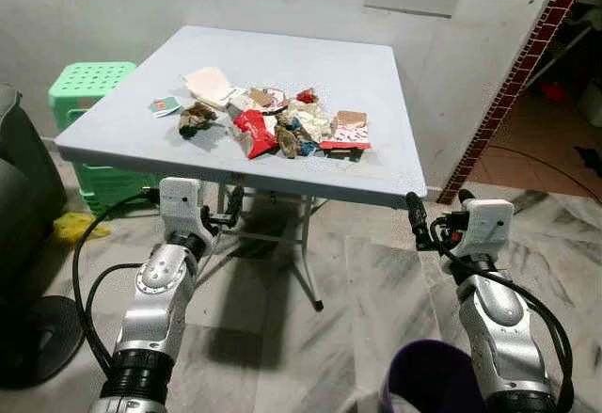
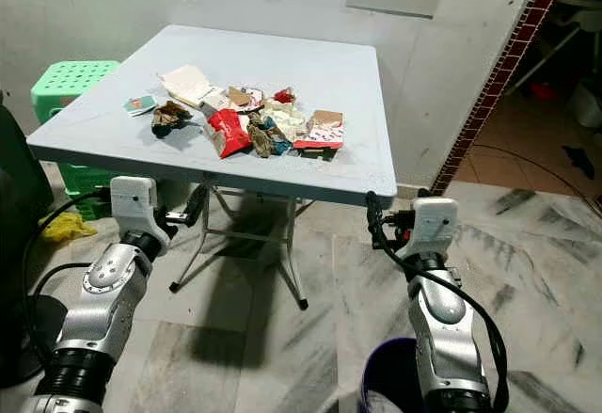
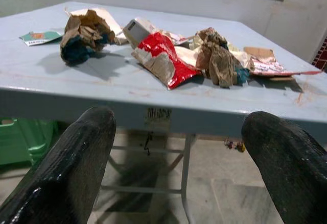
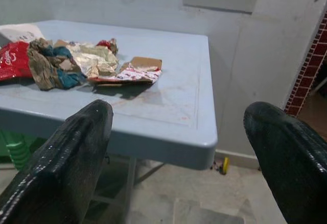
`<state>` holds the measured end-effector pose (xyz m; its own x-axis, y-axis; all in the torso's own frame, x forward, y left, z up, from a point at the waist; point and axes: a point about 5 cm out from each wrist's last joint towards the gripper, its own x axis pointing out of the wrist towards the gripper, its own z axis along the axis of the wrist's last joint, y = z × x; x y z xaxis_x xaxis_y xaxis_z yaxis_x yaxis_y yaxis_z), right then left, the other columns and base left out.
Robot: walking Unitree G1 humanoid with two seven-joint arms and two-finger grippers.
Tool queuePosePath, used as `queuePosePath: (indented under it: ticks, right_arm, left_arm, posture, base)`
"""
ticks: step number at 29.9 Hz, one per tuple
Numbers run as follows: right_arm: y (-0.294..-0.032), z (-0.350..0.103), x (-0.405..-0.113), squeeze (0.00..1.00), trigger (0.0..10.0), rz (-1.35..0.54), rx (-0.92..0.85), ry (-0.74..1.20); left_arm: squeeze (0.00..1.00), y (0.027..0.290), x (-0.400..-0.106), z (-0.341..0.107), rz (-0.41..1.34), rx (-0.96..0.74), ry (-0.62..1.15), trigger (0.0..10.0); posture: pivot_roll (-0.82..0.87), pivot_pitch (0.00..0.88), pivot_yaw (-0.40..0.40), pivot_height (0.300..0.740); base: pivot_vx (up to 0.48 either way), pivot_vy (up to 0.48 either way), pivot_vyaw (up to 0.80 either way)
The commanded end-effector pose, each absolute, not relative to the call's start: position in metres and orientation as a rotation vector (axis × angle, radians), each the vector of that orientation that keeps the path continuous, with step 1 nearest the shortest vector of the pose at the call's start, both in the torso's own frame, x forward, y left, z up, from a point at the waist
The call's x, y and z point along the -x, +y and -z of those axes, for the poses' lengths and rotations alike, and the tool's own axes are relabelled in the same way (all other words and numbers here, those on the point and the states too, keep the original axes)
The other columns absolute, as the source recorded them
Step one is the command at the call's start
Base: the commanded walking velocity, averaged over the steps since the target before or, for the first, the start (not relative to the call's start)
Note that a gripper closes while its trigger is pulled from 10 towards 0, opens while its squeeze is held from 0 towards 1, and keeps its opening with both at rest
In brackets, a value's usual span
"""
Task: Picking trash to rubbish bin
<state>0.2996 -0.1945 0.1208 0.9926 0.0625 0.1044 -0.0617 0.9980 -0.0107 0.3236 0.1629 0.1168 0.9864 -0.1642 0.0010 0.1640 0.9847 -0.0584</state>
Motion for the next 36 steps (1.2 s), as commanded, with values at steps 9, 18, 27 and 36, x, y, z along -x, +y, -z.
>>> queuePosePath:
  ticks: [9, 18, 27, 36]
  right_arm:
    - [-0.194, -0.127, -0.295, 0.0, 10.0, -0.05, 0.012, -0.127]
    - [-0.193, -0.126, -0.291, 0.0, 10.0, -0.047, 0.007, -0.121]
    - [-0.191, -0.127, -0.288, 0.0, 10.0, -0.054, 0.006, -0.122]
    - [-0.19, -0.126, -0.286, 0.0, 10.0, -0.066, 0.003, -0.123]
  left_arm:
    - [0.0, 0.16, -0.323, -0.12, 0.183, 0.072, 0.025, 10.0]
    - [0.0, 0.158, -0.322, -0.12, 0.197, 0.085, 0.039, 10.0]
    - [0.0, 0.155, -0.324, -0.122, 0.208, 0.089, 0.043, 10.0]
    - [0.0, 0.154, -0.323, -0.122, 0.218, 0.088, 0.045, 10.0]
  posture:
    - [-0.02, 0.035, -0.046, 0.74]
    - [-0.02, 0.035, -0.042, 0.74]
    - [-0.03, 0.025, -0.041, 0.74]
    - [-0.03, 0.011, -0.038, 0.74]
  base:
    - [0.0, 0.027, 0.0]
    - [0.0, 0.293, 0.0]
    - [0.0, 0.232, 0.0]
    - [0.0, 0.167, 0.0]
